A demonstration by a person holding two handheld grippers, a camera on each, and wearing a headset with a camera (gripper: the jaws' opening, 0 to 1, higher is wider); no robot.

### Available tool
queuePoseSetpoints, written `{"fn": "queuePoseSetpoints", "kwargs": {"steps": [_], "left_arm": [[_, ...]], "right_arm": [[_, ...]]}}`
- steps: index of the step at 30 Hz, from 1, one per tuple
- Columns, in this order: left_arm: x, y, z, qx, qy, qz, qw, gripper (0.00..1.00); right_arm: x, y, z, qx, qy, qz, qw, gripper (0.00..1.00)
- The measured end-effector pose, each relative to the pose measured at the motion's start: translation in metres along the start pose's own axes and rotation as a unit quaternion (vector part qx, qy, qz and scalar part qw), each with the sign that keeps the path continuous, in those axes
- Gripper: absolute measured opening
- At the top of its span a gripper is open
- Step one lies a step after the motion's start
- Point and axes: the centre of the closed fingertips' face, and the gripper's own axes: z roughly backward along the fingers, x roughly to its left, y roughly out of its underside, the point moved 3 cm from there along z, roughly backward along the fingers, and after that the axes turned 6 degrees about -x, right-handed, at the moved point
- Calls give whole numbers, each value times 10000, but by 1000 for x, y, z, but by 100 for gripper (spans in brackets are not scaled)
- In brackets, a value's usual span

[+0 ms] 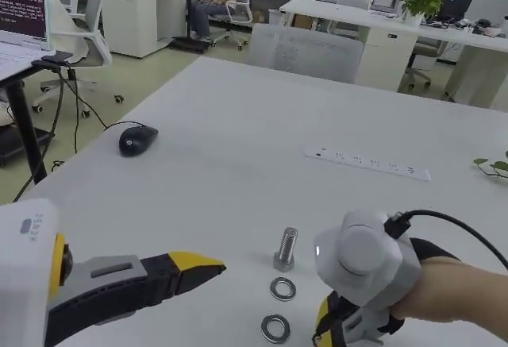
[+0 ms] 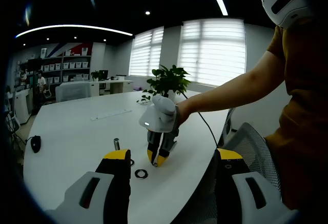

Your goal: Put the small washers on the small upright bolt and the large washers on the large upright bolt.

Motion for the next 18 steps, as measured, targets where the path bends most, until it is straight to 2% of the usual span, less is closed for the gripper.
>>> {"fn": "queuePoseSetpoints", "kwargs": {"steps": [7,18], "left_arm": [[-1,1,-1,27,23,15,10000,66],[-6,1,-6,23,115,14,9999,66]], "right_arm": [[-5,12,19,-94,188,-247,9995,12],[-16,41,43,5,515,-531,9973,12]]}}
